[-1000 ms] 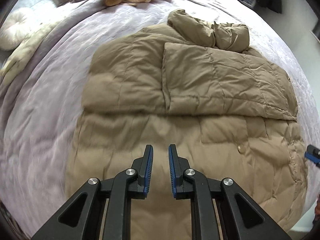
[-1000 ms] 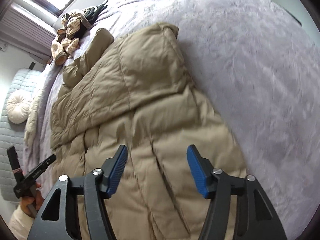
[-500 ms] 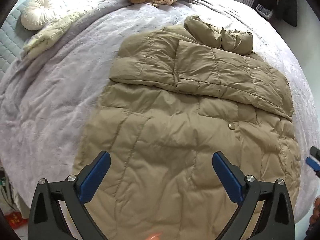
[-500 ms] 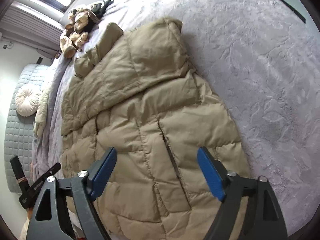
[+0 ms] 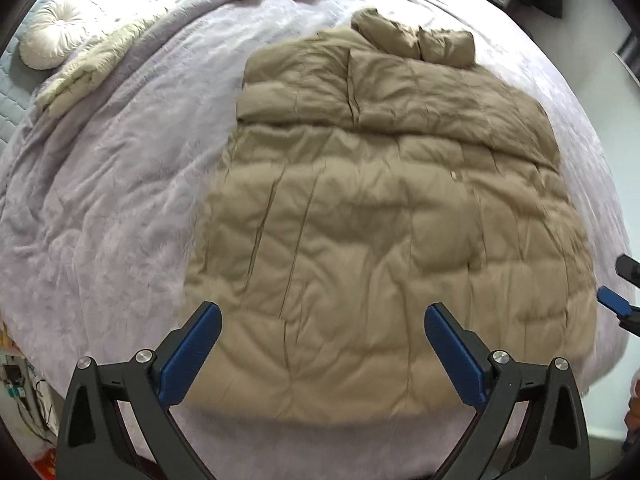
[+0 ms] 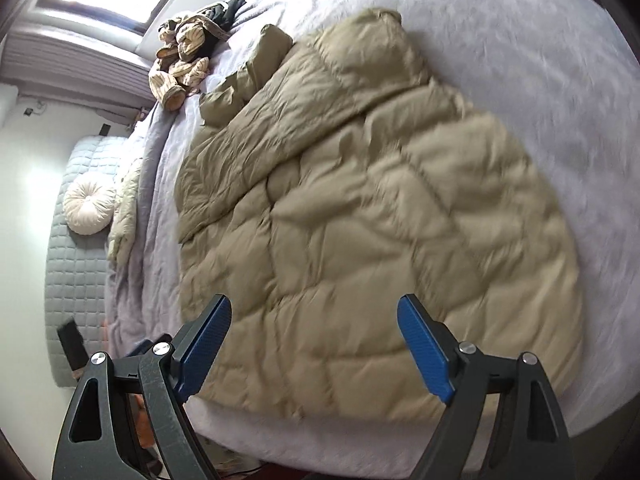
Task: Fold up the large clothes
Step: 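Open both tools and withdraw from the folded jacket, then grasp the beige jacket hem with both tools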
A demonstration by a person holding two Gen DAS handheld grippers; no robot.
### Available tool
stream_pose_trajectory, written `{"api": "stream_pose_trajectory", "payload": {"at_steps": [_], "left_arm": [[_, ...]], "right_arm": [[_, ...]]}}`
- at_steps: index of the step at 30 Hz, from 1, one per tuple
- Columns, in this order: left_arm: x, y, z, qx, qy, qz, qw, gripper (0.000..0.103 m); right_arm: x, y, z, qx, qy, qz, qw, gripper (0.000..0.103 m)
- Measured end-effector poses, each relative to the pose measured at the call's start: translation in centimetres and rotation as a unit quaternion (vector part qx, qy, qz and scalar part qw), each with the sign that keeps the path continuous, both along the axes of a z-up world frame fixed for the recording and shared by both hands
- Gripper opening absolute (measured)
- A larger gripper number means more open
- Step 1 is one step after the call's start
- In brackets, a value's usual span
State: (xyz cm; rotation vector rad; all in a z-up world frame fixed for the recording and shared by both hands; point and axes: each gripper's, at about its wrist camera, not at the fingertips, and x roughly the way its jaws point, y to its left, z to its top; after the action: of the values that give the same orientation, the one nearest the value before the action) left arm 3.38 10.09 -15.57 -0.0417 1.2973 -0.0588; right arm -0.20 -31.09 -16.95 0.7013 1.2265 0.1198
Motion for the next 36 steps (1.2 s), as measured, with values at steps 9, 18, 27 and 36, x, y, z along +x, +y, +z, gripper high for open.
{"api": "stream_pose_trajectory", "payload": {"at_steps": [9, 18, 27, 36], "left_arm": [[-3.4, 1.7, -0.9, -0.003, 0.033, -0.017, 0.9993, 0.102], [-4.5, 3.7, -1.9, -0.047, 0.048, -0.001, 0.9978, 0.102], [-7.2, 7.4, -6.4, -0.121, 0.108, 0.047, 0.9857, 0.102], [-6.7, 7.3, -12.6, -0.238, 0.145, 0.109, 0.9541, 0.102]], "right_arm": [[-5.4, -0.3, -3.1, 0.098, 0.07, -0.1, 0.988, 0.087], [-9.2, -1.9, -5.5, 0.136, 0.104, -0.18, 0.969, 0.087], [-10.7, -2.1, -7.1, 0.175, 0.114, -0.2, 0.957, 0.087], [-12.7, -2.0, -8.9, 0.197, 0.131, -0.229, 0.944, 0.087]]}}
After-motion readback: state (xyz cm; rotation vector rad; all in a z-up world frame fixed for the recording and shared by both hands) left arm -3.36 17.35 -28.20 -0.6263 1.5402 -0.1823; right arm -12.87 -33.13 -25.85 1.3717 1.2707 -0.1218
